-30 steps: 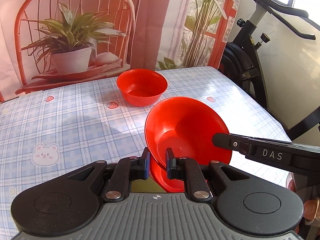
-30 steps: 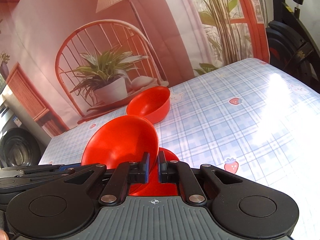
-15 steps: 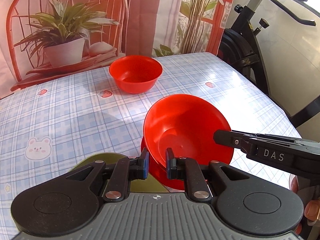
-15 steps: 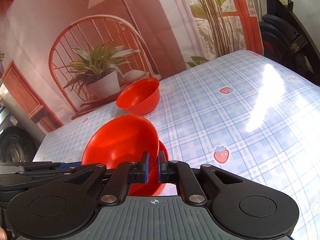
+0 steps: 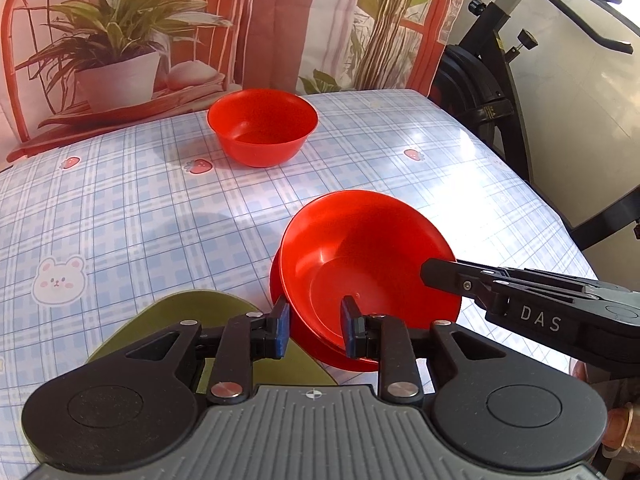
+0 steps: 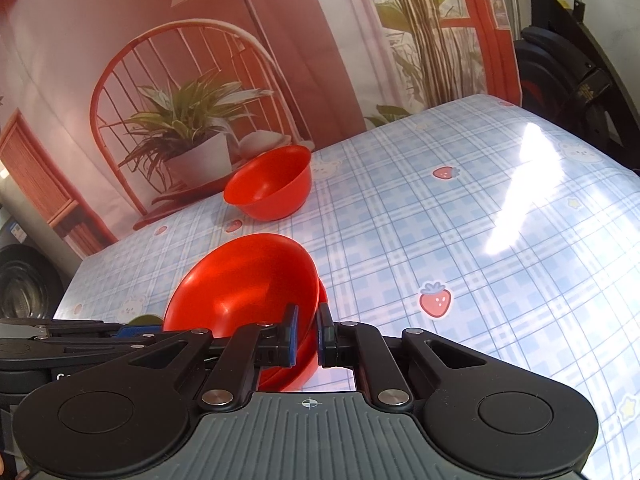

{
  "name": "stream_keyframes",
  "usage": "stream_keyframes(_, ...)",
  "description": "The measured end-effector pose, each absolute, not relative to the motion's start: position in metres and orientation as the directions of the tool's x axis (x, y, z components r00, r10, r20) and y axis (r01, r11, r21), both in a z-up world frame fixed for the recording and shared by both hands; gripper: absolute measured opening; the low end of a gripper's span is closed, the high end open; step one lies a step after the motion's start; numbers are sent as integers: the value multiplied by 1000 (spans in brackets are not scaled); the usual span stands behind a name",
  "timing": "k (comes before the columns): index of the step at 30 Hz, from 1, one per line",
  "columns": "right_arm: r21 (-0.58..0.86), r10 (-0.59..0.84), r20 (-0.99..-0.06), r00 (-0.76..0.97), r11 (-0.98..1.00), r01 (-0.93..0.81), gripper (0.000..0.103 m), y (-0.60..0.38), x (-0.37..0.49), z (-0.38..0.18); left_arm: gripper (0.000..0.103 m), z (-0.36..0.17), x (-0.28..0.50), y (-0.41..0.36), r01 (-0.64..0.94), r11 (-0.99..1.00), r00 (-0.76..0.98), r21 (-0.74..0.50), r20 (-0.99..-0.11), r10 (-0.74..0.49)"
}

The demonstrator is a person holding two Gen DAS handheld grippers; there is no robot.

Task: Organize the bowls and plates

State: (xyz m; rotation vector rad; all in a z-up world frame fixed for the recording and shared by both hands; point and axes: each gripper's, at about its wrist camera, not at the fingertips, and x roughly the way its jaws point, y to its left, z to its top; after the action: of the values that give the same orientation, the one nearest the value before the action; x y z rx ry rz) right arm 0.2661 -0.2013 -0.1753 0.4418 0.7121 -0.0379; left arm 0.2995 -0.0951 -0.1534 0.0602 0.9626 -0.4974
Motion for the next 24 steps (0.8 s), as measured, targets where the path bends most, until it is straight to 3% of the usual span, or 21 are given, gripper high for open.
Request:
stream_keyframes(5, 363, 101, -640, 762, 914, 183, 12, -201, 265, -171, 48, -151, 299, -94, 425, 888, 467, -177, -798, -382)
stream_keyframes(14, 337, 79, -619, 781, 925, 173, 12, -202, 265, -156, 48, -141, 308, -72, 369, 887, 461, -279, -774, -435)
stream_keyframes(20, 283, 63, -595, 801, 950, 135, 13, -203, 277, -137, 52, -127, 321, -53, 359, 852, 473, -380, -713, -517)
stream_keyframes(24, 246, 61, -571, 819, 964, 100, 13, -207, 292, -123, 53, -117, 330, -46, 358, 867, 531, -345, -689, -494)
